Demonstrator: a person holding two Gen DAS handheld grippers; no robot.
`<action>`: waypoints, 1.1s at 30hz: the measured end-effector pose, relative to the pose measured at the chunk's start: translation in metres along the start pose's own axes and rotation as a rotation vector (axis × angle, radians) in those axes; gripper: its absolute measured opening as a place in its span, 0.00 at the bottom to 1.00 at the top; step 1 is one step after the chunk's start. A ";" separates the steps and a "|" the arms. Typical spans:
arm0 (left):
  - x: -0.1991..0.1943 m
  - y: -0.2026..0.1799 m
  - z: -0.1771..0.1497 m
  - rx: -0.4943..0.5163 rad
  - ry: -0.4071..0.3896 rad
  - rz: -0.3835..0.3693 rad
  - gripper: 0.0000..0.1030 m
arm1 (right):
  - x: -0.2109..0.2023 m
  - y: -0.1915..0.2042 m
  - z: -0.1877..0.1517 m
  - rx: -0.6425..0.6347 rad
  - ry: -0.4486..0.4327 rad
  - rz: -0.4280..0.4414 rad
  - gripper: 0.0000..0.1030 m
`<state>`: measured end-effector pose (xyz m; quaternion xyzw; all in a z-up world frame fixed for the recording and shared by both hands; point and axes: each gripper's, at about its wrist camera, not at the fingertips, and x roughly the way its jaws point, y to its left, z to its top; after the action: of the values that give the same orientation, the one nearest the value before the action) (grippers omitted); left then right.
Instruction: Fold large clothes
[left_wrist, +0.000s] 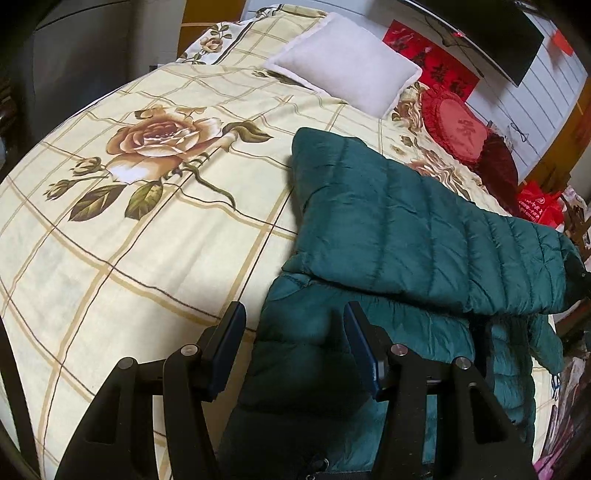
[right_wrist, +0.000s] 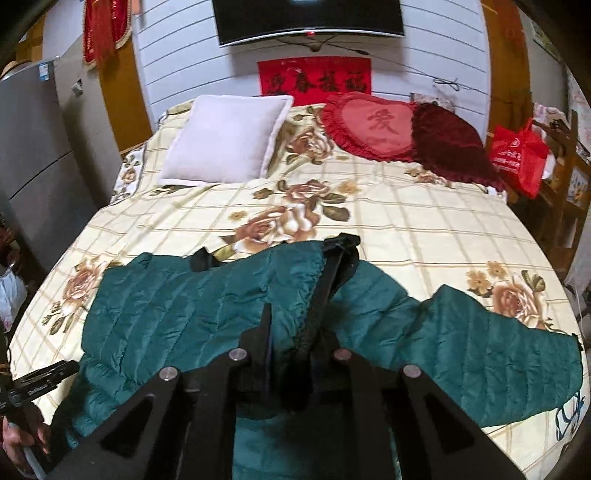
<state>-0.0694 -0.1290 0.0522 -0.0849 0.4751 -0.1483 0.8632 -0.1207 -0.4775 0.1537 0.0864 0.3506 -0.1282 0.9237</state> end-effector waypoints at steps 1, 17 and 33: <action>0.001 0.000 0.000 0.005 0.001 0.003 0.35 | 0.002 -0.002 -0.001 -0.001 0.002 -0.014 0.13; 0.003 -0.005 0.005 0.039 0.007 0.023 0.35 | 0.092 -0.027 -0.056 0.020 0.182 -0.156 0.26; 0.018 -0.074 0.054 0.142 -0.119 0.033 0.36 | 0.070 0.051 -0.033 -0.091 0.145 0.034 0.63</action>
<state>-0.0272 -0.2048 0.0882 -0.0241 0.4127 -0.1620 0.8960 -0.0754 -0.4327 0.0864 0.0592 0.4205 -0.0900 0.9009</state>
